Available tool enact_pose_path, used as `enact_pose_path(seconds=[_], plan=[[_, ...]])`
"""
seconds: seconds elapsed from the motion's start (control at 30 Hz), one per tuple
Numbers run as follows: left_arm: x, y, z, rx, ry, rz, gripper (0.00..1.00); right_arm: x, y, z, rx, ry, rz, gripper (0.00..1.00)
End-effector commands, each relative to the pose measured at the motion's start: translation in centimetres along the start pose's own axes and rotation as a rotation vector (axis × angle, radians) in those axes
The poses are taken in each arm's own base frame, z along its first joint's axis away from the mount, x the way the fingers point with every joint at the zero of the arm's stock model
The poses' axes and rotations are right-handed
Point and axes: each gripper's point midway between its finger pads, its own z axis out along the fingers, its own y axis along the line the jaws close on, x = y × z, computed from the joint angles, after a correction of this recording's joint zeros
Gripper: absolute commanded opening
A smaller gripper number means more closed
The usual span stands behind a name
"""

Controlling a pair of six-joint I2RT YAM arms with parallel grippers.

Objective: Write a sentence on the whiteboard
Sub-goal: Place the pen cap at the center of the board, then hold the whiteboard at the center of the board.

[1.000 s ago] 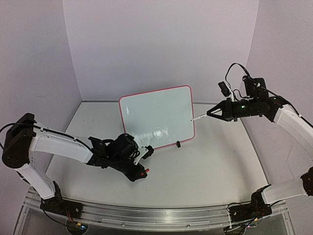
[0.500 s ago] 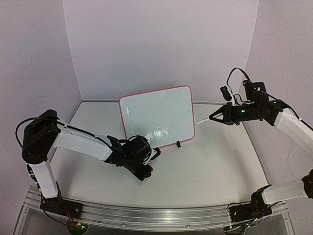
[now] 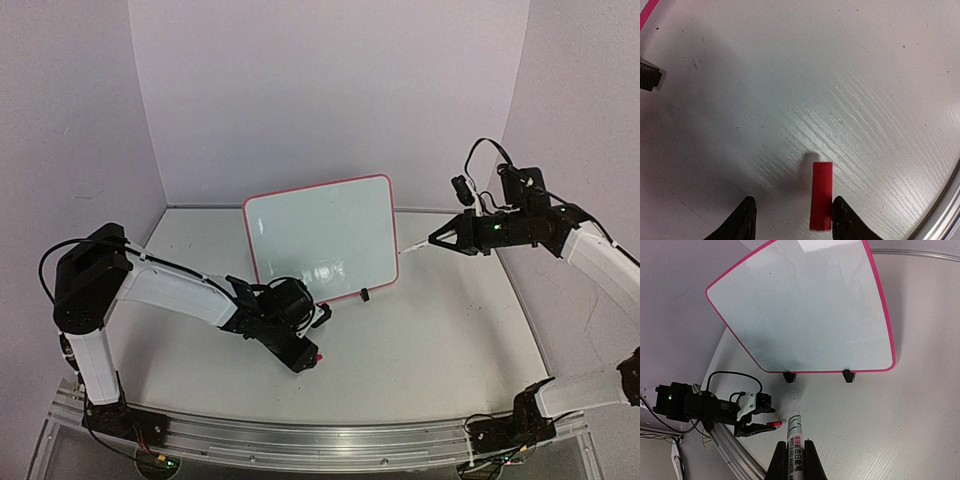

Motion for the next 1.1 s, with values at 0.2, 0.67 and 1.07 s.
enact_pose_path(seconds=[0.2, 0.67, 1.07], plan=[[-4.7, -1.2, -8.7, -0.004, -0.19, 0.014, 0.9, -1.5, 1.0, -2.0, 0.017, -0.099, -0.045, 0.0], [-7.6, 5.1, -22.9, -0.006, -0.493, -0.176, 0.88, -3.3, 2.9, -3.9, 0.046, -0.28, -0.066, 0.0], [-9.4, 12.3, -25.1, 0.109, -0.695, -0.252, 0.9, -4.1, 11.3, 3.5, -0.011, -0.358, -0.219, 0.0]])
